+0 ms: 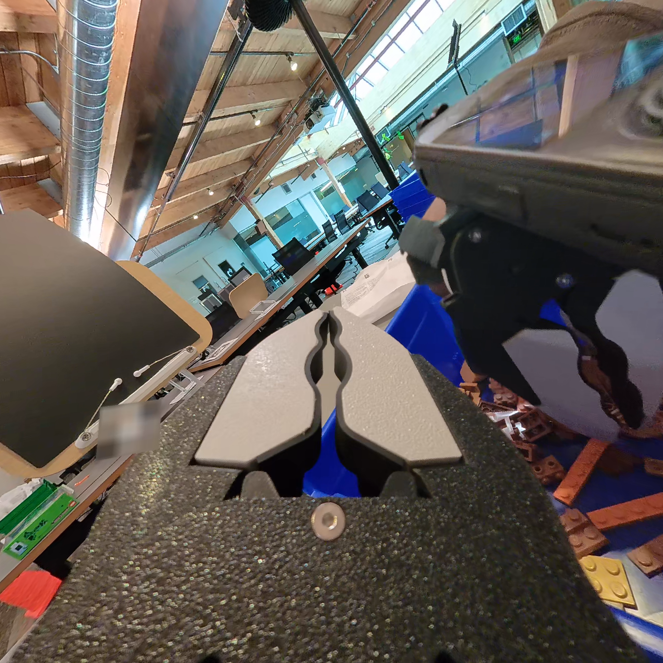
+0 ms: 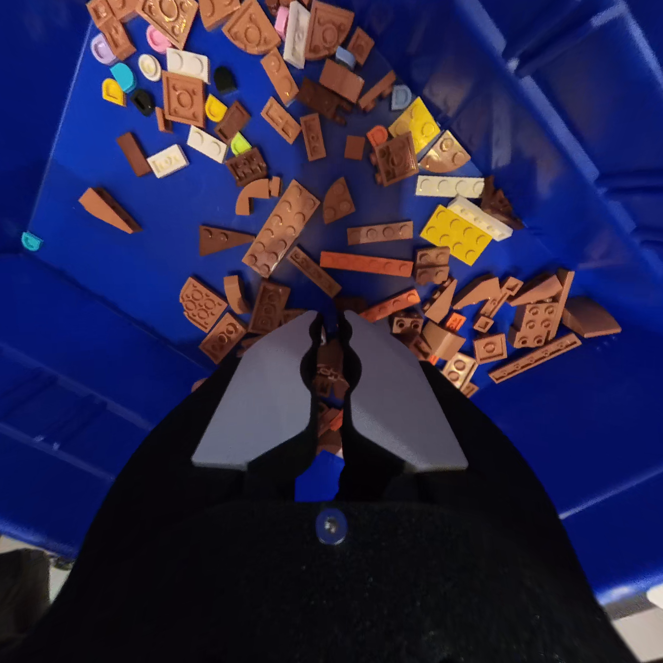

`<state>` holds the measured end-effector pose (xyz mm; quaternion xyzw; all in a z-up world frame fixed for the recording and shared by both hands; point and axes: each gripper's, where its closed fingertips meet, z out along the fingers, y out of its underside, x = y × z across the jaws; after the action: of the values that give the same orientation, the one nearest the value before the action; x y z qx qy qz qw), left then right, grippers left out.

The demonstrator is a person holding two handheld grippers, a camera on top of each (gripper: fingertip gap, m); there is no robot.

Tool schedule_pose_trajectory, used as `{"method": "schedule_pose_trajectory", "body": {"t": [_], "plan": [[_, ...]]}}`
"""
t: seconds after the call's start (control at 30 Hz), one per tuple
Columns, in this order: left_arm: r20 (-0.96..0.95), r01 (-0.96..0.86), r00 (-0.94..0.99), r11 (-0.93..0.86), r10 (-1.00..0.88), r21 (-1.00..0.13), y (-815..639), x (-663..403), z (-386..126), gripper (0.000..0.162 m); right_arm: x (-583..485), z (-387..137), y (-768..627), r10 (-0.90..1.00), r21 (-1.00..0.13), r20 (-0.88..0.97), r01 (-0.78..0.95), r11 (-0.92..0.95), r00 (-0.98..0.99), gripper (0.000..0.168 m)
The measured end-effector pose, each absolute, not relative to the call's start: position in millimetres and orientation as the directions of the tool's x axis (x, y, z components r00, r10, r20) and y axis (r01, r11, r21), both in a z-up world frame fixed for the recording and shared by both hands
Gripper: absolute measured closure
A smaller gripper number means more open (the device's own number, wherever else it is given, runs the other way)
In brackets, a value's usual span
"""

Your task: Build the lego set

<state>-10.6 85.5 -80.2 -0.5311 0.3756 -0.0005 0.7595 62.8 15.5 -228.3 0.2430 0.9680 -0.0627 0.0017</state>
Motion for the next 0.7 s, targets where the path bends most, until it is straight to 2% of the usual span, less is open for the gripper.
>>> {"method": "schedule_pose_trajectory", "body": {"t": [0.33,0.7], "plan": [[-0.570,-0.399,0.715,0.432,-0.405,-0.809,86,-9,-82,0.162,82,-192,49,0.582,-0.079,0.036,0.578,0.812,-0.813,0.168],[-0.569,-0.400,0.715,0.430,-0.406,-0.809,86,-9,-83,0.162,80,-235,54,0.564,0.081,-0.016,0.561,0.824,-0.825,0.155]]}}
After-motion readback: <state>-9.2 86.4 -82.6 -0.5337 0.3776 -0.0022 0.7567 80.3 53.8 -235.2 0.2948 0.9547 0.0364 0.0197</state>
